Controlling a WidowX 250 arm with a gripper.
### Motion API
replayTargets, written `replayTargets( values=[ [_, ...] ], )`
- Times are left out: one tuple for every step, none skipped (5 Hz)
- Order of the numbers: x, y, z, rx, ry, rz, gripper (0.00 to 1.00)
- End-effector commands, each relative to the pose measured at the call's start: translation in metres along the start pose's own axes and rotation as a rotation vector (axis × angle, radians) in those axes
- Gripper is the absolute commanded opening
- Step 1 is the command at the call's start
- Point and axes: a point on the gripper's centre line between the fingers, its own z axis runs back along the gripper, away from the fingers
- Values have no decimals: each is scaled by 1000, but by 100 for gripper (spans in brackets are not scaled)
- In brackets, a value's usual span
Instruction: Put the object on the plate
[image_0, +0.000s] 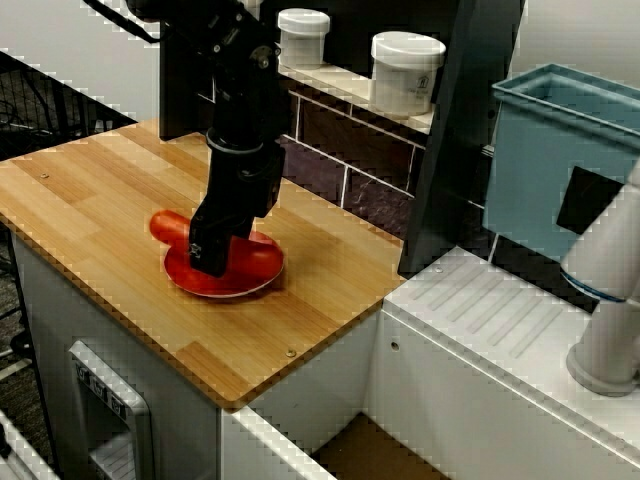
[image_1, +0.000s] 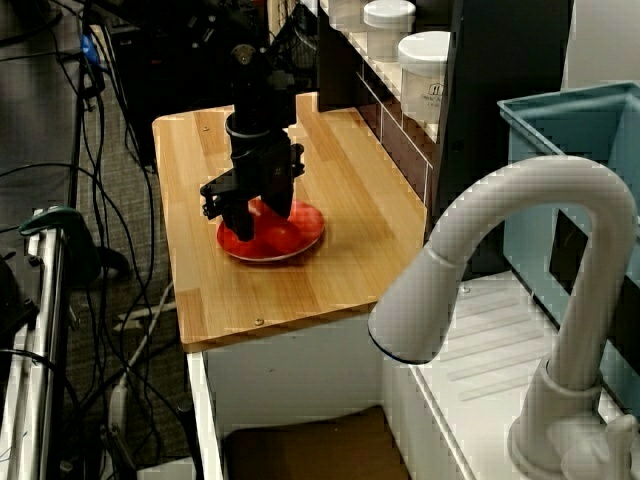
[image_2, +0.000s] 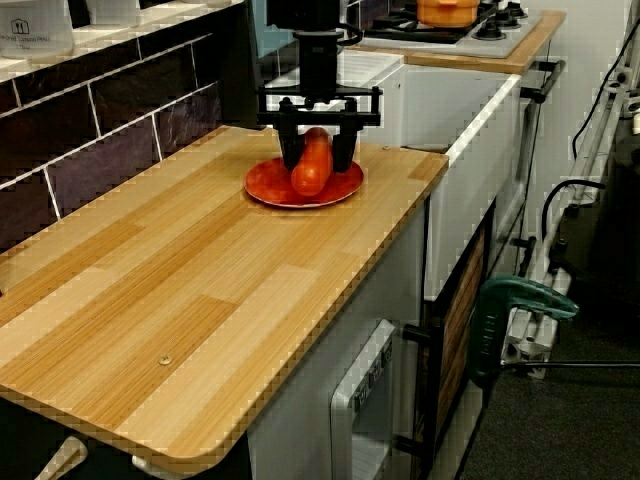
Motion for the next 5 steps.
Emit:
replayTargets(
  values=[
    [-1, 7, 12, -1, -6, 7, 100],
    [-4, 16, 22, -15, -15, 24, 100],
    [-9, 19, 41, -26, -38, 35, 100],
    [-15, 18, 63, -32, -72, 32, 100],
    [-19, 16, 78, -35, -86, 28, 100]
  ],
)
